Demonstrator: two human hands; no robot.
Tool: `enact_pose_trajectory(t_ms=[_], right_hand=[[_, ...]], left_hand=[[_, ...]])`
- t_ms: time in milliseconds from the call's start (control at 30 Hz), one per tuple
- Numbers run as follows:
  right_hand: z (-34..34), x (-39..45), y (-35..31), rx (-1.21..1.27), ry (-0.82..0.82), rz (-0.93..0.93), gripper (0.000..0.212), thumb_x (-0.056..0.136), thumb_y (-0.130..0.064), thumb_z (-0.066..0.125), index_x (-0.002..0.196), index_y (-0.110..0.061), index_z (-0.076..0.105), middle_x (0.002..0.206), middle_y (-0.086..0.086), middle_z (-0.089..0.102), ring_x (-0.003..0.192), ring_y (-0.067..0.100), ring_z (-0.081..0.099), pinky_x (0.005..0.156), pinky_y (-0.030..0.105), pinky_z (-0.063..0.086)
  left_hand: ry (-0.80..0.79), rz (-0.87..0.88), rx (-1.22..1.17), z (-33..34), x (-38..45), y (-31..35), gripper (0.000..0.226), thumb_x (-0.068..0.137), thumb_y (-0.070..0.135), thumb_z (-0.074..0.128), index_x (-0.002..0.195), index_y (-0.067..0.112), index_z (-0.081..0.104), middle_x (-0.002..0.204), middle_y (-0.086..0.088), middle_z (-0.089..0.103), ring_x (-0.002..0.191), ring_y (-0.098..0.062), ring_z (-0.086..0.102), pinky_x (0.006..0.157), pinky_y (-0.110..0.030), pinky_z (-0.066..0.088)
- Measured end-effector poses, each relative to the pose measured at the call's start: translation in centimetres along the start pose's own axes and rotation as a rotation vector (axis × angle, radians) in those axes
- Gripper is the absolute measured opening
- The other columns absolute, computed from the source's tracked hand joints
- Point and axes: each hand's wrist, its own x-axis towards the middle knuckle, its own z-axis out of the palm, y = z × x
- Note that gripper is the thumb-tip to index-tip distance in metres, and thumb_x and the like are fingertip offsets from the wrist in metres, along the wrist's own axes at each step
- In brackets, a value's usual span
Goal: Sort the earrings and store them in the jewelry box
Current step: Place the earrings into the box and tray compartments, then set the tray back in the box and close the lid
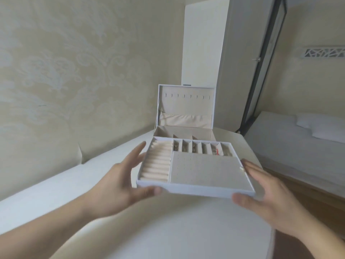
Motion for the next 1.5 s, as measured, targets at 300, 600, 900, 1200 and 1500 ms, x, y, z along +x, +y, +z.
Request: enact_pose_trajectory(t_ms=[300,600,900,1200,1500], right_hand=[[1.3,10.6,3.0,0.157,-0.047,0.018,0.048,0.072,-0.056,0.067,0.116,-0.052,0.049,0.114,-0.053,0.047,0.111,-0.029,0.041,0.083,-0.007,0.029],[4.9,13.4,7.5,0.25,-0.003,0.085,0.051,0.085,-0.038,0.07,0.133,-0.034,0.052,0.135,-0.022,0.05,0.124,-0.007,0.044,0.102,0.024,0.038],[6.1,13.3,8.0,0.277,0.028,0.169,0.067,0.081,-0.054,0.068,0.139,-0.037,0.042,0.136,-0.027,0.046,0.126,-0.004,0.044,0.11,0.034,0.037],[7.1,12.2,8.5,0.11,0.108,0.145,0.056,0.087,-0.06,0.052,0.132,-0.027,0.054,0.146,-0.017,0.036,0.132,-0.006,0.031,0.109,0.026,0.032],[2.7,22.8,9.0,0.454,0.208,0.435,0.098,0.076,-0.088,0.022,0.152,-0.026,0.025,0.156,-0.011,0.03,0.142,0.015,0.032,0.116,0.047,0.028]], left_hand=[[-0.099,-0.066,-0.091,-1.3,10.0,-4.3,0.074,0.077,0.051,0.073,0.142,0.041,0.041,0.137,0.031,0.052,0.131,0.008,0.043,0.115,-0.033,0.034],[-0.109,-0.135,-0.069,0.8,12.5,-7.3,0.059,0.093,0.032,0.065,0.14,0.048,0.032,0.13,0.043,0.045,0.118,0.027,0.039,0.092,0.001,0.031],[-0.071,-0.197,-0.013,1.6,12.4,-7.0,0.073,0.085,0.053,0.063,0.147,0.039,0.028,0.138,0.034,0.04,0.124,0.014,0.039,0.099,-0.009,0.029],[0.048,-0.212,-0.023,4.1,11.5,-8.2,0.086,0.076,0.076,0.048,0.148,0.029,0.038,0.155,0.021,0.028,0.141,0.003,0.027,0.115,-0.026,0.026],[0.236,-0.283,-0.497,4.6,11.8,-9.4,0.09,0.071,0.078,0.047,0.149,0.034,0.035,0.149,0.019,0.042,0.136,0.004,0.038,0.12,-0.035,0.026]])
